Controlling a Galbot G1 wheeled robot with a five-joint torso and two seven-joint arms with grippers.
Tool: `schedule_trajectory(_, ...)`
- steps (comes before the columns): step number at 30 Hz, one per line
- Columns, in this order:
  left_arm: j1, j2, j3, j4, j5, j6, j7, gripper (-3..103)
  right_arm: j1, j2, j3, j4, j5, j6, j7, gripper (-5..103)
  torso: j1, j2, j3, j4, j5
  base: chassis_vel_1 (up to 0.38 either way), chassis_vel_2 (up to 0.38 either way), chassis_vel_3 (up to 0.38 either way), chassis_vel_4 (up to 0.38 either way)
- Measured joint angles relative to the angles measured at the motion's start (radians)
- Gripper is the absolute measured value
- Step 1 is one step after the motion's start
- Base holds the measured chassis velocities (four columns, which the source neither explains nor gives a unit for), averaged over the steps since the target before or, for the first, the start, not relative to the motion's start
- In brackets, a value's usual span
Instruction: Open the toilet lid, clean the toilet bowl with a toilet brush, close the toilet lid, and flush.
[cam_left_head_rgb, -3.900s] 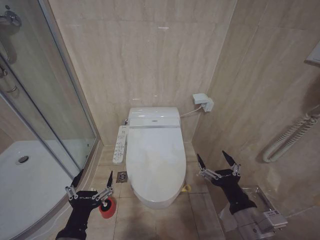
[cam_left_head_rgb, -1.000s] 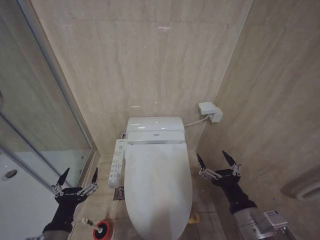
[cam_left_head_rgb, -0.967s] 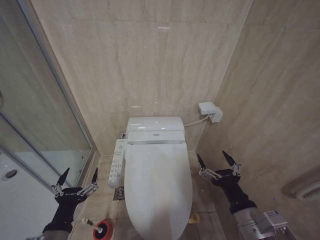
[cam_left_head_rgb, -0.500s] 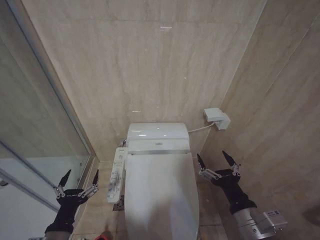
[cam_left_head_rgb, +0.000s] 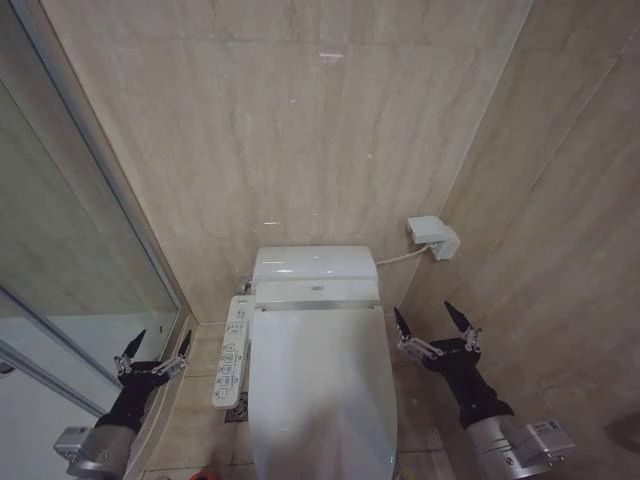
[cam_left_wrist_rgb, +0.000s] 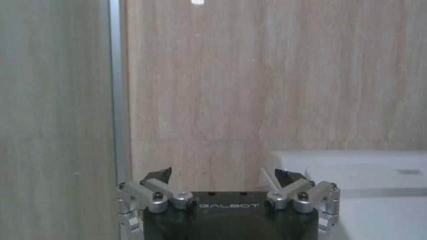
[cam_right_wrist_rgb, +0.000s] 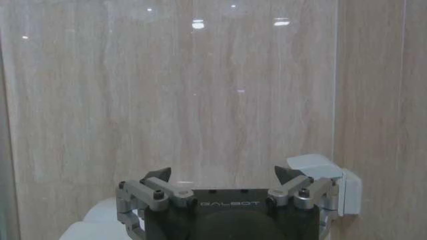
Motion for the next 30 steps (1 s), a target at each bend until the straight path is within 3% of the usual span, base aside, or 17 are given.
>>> schedule_trajectory(4, -0.053, 0.036, -0.002, 0.072, 0.0, -0.043, 0.027, 100, 0.0, 0.0, 0.0, 0.0, 0.0, 0.0, 0.0, 100, 0.0, 0.0, 0.0, -0.0001, 0.0001, 0.0, 0.0, 0.0, 0.0)
schedule_trajectory(5, -0.068, 0.046, -0.003, 0.093, 0.001, -0.054, 0.031, 94, 0.0, 0.0, 0.0, 0.0, 0.0, 0.0, 0.0, 100, 0.0, 0.0, 0.0, -0.0002, 0.0001, 0.0, 0.0, 0.0, 0.0)
schedule_trajectory(10, -0.14, 0.095, -0.003, 0.185, -0.004, -0.064, 0.047, 94, 0.0, 0.0, 0.0, 0.0, 0.0, 0.0, 0.0, 100, 0.0, 0.0, 0.0, -0.0001, 0.0001, 0.0, 0.0, 0.0, 0.0)
schedule_trajectory(11, -0.157, 0.107, -0.001, 0.211, -0.007, -0.069, 0.055, 68, 0.0, 0.0, 0.0, 0.0, 0.0, 0.0, 0.0, 100, 0.0, 0.0, 0.0, -0.0001, 0.0003, 0.0, 0.0, 0.0, 0.0)
schedule_trajectory(18, -0.224, 0.163, 0.034, 0.334, -0.017, -0.125, 0.062, 68, 0.0, 0.0, 0.0, 0.0, 0.0, 0.0, 0.0, 100, 0.0, 0.0, 0.0, -0.0001, 0.0002, 0.0, 0.0, 0.0, 0.0)
schedule_trajectory(19, -0.234, 0.174, 0.046, 0.357, -0.025, -0.135, 0.059, 41, 0.0, 0.0, 0.0, 0.0, 0.0, 0.0, 0.0, 100, 0.0, 0.0, 0.0, 0.0, 0.0001, 0.0, 0.0, 0.0, 0.0)
schedule_trajectory(25, -0.284, 0.232, 0.103, 0.464, -0.046, -0.183, 0.065, 41, 0.0, 0.0, 0.0, 0.0, 0.0, 0.0, 0.0, 100, 0.0, 0.0, 0.0, 0.0001, 0.0001, 0.0, 0.0, 0.0, 0.0)
schedule_trajectory(26, -0.308, 0.254, 0.12, 0.495, -0.046, -0.199, 0.066, 14, 0.0, 0.0, 0.0, 0.0, 0.0, 0.0, 0.0, 100, 0.0, 0.0, 0.0, 0.0, 0.0, 0.0, 0.0, 0.0, 0.0)
schedule_trajectory(30, -0.365, 0.293, 0.156, 0.547, -0.046, -0.222, 0.06, 14, 0.0, 0.0, 0.0, 0.0, 0.0, 0.0, 0.0, 100, 0.0, 0.0, 0.0, -0.0002, 0.0003, 0.0, 0.0, 0.0, 0.0)
